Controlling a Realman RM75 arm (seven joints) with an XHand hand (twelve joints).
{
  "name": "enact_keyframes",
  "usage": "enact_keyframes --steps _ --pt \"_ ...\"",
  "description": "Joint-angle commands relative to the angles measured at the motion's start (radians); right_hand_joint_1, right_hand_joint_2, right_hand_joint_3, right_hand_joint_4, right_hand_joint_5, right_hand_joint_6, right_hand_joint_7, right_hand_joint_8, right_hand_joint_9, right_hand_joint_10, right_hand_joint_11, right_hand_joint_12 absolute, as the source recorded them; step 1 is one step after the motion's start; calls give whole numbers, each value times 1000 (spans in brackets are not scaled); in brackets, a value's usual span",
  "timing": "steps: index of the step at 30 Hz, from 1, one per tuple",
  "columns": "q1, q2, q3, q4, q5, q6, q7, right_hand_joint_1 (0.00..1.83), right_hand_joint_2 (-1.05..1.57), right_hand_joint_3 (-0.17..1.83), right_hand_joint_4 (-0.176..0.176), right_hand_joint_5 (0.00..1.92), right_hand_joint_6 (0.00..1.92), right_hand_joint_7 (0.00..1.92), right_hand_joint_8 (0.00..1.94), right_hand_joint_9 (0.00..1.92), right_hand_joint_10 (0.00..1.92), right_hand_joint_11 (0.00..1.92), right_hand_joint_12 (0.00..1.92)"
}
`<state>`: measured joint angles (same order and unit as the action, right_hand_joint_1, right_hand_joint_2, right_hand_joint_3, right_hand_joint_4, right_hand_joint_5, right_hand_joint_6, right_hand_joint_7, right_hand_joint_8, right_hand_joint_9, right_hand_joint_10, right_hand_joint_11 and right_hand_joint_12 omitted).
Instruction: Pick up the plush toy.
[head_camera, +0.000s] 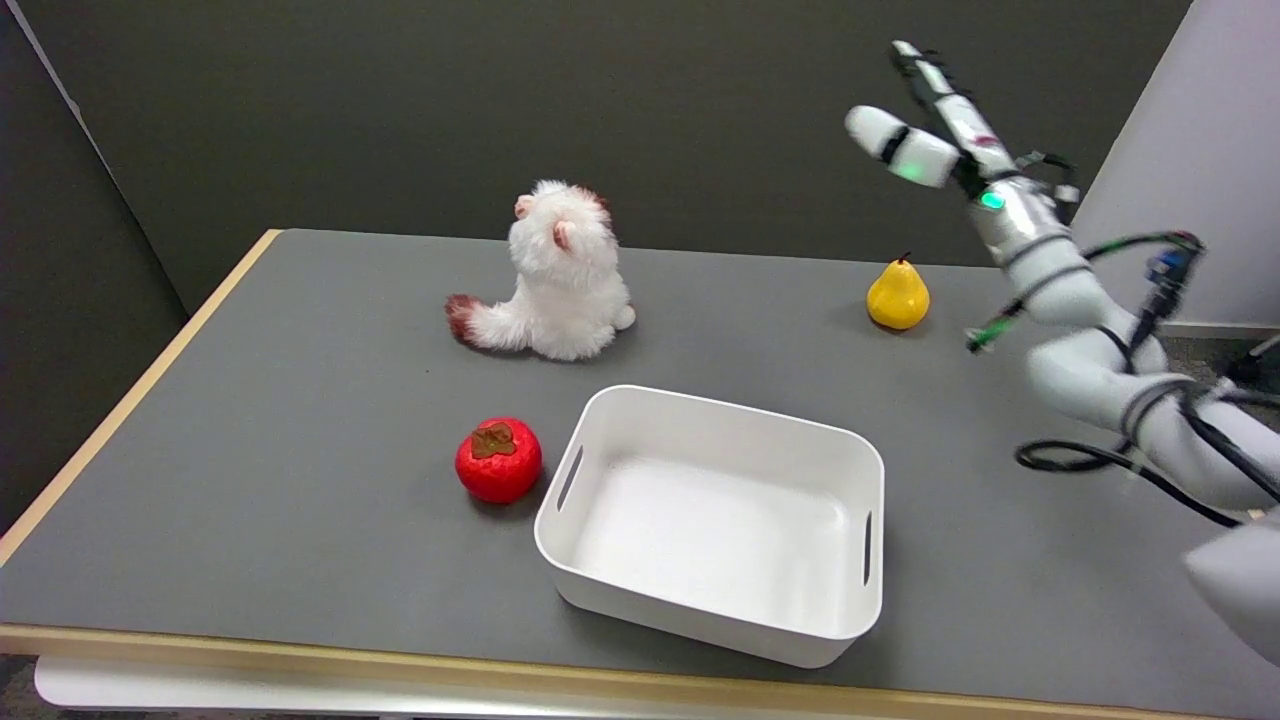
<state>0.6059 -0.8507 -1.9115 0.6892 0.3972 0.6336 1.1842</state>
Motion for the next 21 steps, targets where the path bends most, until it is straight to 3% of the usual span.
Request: enact_keyframes --steps 1,11,21 --pt "315 -240 -242 93 -132 -405 -182 302 601 713 -13 -1 11 -1 -1 -1 -1 -1 95" --pt "382 -411 -324 -40 -153 -423 -182 324 578 746 -11 -1 -1 -1 -1 -1 -1 -1 141" --pt "380 -511 -358 -168 -156 -413 -171 328 582 740 -3 -1 -1 -1 -1 -1 -1 -1 187"
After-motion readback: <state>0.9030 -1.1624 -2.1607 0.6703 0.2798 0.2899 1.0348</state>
